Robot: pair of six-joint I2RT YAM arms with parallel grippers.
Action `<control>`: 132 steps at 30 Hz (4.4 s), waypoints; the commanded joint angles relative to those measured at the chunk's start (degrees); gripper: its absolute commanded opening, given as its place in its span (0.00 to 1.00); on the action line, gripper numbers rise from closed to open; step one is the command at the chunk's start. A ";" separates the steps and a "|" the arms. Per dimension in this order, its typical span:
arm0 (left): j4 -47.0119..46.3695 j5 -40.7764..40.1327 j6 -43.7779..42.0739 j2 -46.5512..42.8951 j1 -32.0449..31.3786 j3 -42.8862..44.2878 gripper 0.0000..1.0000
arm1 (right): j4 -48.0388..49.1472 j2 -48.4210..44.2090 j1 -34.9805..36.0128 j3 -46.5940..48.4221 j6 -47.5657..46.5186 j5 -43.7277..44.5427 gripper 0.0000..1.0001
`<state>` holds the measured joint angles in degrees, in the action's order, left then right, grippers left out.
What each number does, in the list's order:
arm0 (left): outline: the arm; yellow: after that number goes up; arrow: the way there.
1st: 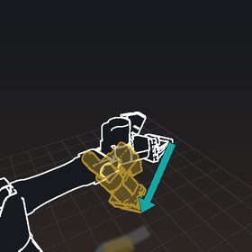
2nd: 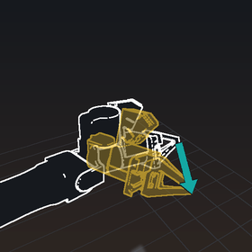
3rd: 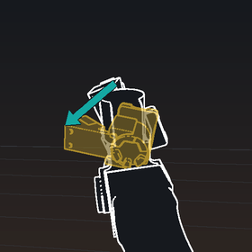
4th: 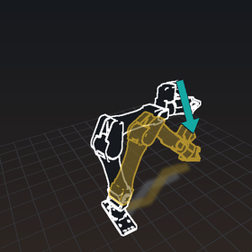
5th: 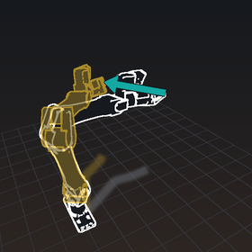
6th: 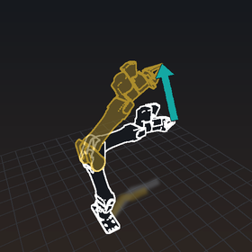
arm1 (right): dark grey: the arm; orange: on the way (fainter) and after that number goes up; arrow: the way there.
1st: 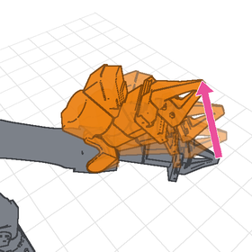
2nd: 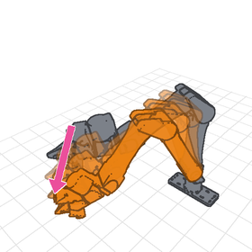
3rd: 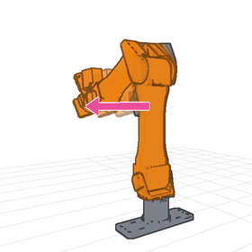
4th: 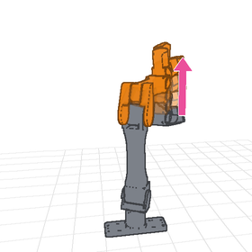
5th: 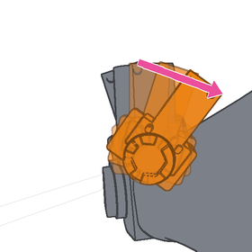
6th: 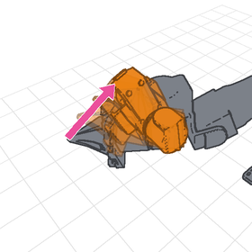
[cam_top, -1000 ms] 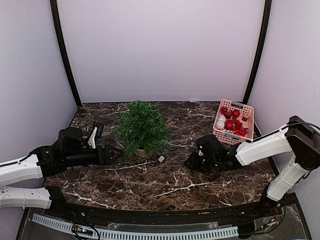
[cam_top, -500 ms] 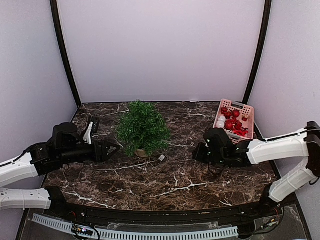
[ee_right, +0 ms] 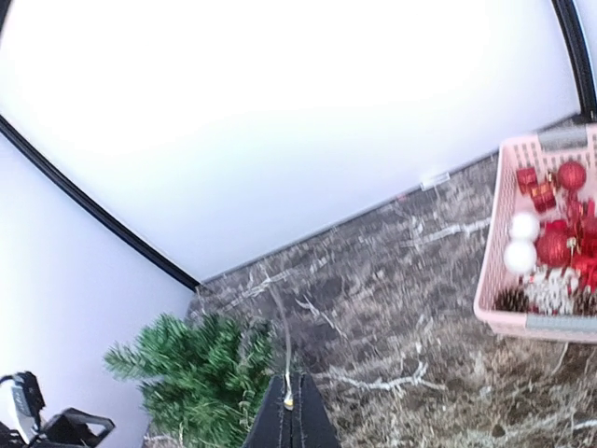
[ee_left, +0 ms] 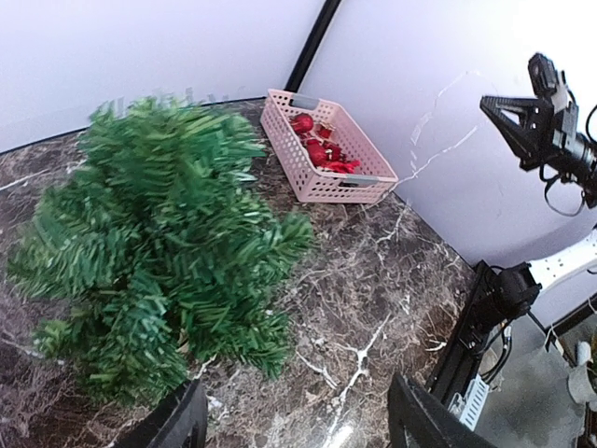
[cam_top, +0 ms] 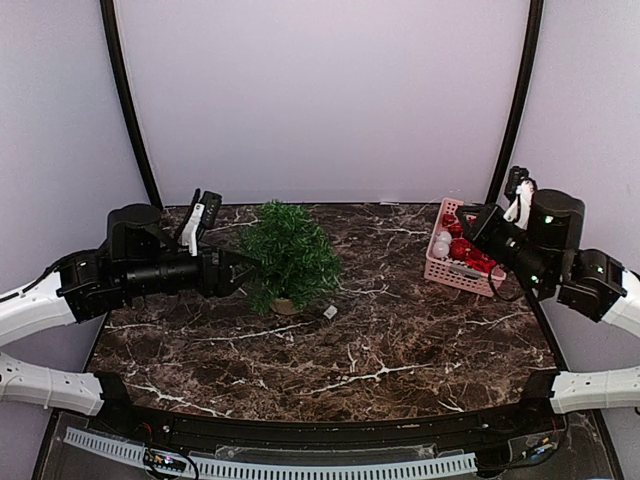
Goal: Decorate the small christmas tree
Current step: Pass from the right arm to the left, then pass from the left arm to the right
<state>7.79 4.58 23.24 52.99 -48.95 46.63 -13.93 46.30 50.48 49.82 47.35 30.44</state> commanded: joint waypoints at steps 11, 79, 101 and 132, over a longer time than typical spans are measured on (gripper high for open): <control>-4.25 -0.64 -8.14 11.55 -9.15 13.59 0.70 | 4.84 -0.95 -0.38 12.01 -16.76 0.94 0.00; -10.01 0.31 -14.70 38.71 -12.57 40.96 0.00 | 20.85 3.40 -0.30 4.76 -24.75 -20.50 0.05; -9.07 -3.37 -14.30 29.15 -12.57 32.79 0.00 | 35.40 12.88 -0.12 -11.28 -14.24 0.70 0.77; -11.21 -16.92 -13.84 10.95 -11.26 20.09 0.00 | 32.21 18.85 -3.70 -15.23 -13.68 13.53 0.42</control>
<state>-2.15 -10.31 9.63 66.59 -60.90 68.10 19.66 68.42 48.27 33.52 36.64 41.08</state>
